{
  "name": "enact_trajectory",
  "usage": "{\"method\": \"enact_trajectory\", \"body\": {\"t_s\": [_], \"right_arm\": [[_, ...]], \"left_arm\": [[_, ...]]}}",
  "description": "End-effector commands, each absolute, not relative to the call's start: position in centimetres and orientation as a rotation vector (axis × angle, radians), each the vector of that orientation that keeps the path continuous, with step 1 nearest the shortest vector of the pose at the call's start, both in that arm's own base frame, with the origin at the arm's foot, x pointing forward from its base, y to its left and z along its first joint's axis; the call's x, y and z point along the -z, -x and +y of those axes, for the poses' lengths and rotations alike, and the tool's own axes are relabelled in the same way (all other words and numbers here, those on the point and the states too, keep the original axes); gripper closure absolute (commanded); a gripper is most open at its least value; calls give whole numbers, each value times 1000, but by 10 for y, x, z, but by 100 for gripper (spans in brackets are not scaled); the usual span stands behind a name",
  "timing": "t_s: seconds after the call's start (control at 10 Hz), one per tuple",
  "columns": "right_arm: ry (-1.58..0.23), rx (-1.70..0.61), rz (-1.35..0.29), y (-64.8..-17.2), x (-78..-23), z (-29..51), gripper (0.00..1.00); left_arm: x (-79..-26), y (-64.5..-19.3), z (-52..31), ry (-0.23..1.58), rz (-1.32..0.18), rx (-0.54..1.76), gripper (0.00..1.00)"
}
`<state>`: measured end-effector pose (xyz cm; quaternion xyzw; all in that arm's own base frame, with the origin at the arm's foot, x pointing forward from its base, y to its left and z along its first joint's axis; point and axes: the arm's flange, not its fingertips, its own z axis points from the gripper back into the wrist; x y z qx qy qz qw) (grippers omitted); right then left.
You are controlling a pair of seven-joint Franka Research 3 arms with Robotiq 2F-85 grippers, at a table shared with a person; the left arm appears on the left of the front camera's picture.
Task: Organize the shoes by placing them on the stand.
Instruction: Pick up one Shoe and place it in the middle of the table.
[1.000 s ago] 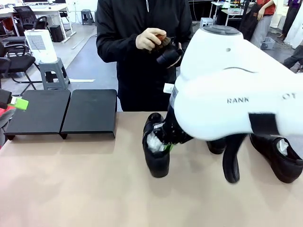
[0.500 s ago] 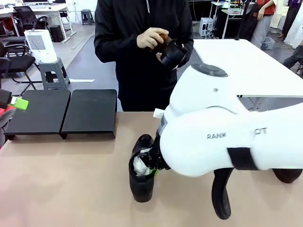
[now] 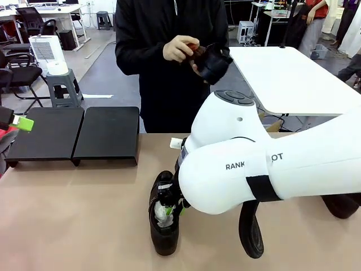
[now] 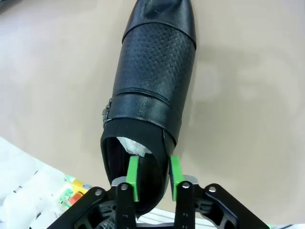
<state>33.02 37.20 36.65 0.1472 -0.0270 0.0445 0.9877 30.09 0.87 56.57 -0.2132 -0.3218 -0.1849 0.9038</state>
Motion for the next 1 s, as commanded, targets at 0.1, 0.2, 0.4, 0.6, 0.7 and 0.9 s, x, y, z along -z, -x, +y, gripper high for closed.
{"method": "enact_trajectory", "body": {"t_s": [0.1,0.2,0.4,0.6,0.7,0.9], "right_arm": [[-304,-97,-27,-333,-371,365,0],[-299,-97,-31,-332,-380,360,0],[-263,-119,-28,-324,-397,350,0],[-274,-92,-34,-329,-385,361,0],[-274,-92,-34,-329,-385,361,0],[-274,-92,-34,-329,-385,361,0]], "left_arm": [[-565,-302,9,456,-675,395,0],[-565,-302,9,456,-675,395,0],[-565,-302,9,456,-675,395,0],[-565,-302,9,456,-675,395,0],[-565,-302,9,456,-675,395,0],[-565,-302,9,456,-675,395,0]]}}
